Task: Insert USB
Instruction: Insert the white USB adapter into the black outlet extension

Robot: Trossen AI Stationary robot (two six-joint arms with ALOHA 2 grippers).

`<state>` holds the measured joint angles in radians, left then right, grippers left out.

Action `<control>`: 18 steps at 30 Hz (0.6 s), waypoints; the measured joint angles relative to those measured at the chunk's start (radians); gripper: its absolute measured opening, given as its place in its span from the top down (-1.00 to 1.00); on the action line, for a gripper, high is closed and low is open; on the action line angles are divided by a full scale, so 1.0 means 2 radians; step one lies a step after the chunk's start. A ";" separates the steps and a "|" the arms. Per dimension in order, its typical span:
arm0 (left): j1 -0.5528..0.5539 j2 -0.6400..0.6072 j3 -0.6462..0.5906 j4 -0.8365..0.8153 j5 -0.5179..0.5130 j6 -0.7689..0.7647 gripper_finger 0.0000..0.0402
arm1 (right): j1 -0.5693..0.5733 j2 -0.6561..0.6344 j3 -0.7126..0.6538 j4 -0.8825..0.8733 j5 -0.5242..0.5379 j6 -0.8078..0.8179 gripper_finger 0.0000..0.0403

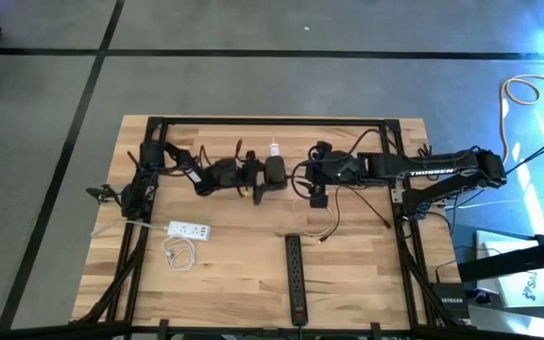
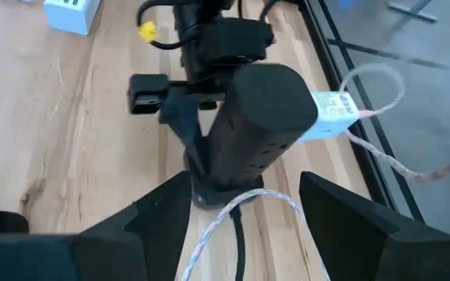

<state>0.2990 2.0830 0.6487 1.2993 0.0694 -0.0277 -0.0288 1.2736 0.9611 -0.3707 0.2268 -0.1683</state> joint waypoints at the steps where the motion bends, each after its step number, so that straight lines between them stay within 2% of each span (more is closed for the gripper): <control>1: 0.007 0.000 0.000 -0.014 0.001 -0.012 -0.25 | 0.000 0.000 0.000 -0.003 0.000 0.002 -0.09; 4: 0.023 0.000 0.000 -0.036 0.012 -0.036 -0.25 | 0.000 -0.001 -0.007 -0.010 -0.001 0.004 -0.09; 11: 0.054 0.000 0.000 -0.042 0.083 -0.046 -0.25 | 0.000 -0.001 -0.053 0.007 -0.010 0.008 -0.09; 15: 0.084 0.000 0.000 -0.042 0.149 -0.054 -0.25 | -0.005 -0.001 -0.076 0.046 -0.046 0.024 -0.09; 18: 0.100 0.000 0.000 -0.043 0.161 -0.053 -0.25 | -0.015 -0.001 -0.095 0.079 -0.097 0.047 -0.09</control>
<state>0.4999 2.0830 0.6483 1.2138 0.3911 -0.1340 -0.0582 1.2724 0.7706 -0.2128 0.0319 -0.0743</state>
